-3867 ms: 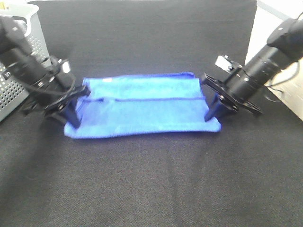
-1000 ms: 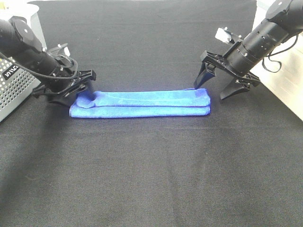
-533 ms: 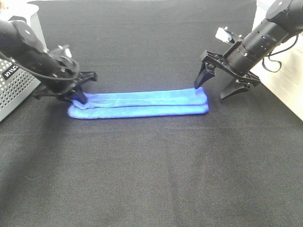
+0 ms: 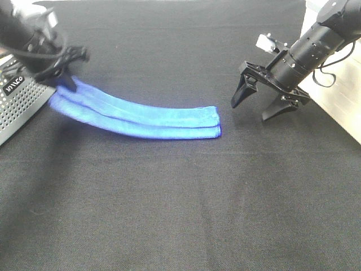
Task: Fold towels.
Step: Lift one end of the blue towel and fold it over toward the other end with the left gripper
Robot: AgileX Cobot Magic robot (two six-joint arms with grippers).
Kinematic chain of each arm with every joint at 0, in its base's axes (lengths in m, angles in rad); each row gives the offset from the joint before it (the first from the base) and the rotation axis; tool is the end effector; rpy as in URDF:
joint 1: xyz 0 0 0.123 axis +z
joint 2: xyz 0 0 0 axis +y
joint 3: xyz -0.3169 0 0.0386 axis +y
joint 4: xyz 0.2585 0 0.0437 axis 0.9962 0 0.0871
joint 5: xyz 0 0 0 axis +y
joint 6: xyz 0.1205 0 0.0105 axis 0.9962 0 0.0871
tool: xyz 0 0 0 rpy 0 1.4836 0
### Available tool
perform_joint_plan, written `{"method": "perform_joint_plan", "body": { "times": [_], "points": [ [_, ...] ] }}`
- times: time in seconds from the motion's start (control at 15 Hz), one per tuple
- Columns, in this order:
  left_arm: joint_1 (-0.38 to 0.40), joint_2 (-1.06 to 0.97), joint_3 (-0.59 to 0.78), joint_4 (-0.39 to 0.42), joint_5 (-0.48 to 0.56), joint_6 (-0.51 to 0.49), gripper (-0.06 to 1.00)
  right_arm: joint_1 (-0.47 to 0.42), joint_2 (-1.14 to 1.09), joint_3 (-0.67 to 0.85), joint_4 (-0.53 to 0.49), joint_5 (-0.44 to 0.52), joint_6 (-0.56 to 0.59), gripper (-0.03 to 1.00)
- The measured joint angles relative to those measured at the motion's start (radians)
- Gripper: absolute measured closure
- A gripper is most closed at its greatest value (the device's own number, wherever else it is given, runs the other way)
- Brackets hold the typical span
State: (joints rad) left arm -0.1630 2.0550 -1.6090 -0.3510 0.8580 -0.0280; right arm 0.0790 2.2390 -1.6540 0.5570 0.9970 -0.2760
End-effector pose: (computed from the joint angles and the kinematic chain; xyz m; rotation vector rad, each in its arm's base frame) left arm 0.4662 -0.1086 0.2052 -0.0674 2.7827 -0.4747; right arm 0.4770 0.0916 0.1344 -0.0954 2.9383 0.7014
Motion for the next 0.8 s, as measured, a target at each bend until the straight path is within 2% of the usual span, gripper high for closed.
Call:
{"method": "perform_joint_plan", "body": {
  "times": [0.07, 0.13, 0.33, 0.6, 0.67, 0.8],
  "points": [
    [-0.088, 0.0, -0.055, -0.027, 0.002, -0.05, 0.89, 0.0, 0.0, 0.0, 0.001, 0.027, 0.001, 0.17],
    [-0.088, 0.0, -0.055, -0.027, 0.002, -0.05, 0.89, 0.0, 0.0, 0.0, 0.001, 0.027, 0.001, 0.17],
    [-0.211, 0.068, -0.168, -0.074, -0.025, -0.112, 0.89, 0.0, 0.0, 0.0, 0.002, 0.074, 0.002, 0.17],
    [-0.303, 0.268, -0.349, -0.075, -0.027, -0.254, 0.86, 0.0, 0.0, 0.0, 0.002, 0.107, 0.03, 0.17],
    [-0.316, 0.312, -0.394, -0.079, -0.027, -0.297, 0.8, 0.0, 0.0, 0.0, 0.002, 0.118, 0.031, 0.17],
    [-0.334, 0.377, -0.46, -0.136, -0.055, -0.356, 0.5, 0.0, -0.001, 0.0, 0.006, 0.124, 0.033, 0.17]
  ]
}}
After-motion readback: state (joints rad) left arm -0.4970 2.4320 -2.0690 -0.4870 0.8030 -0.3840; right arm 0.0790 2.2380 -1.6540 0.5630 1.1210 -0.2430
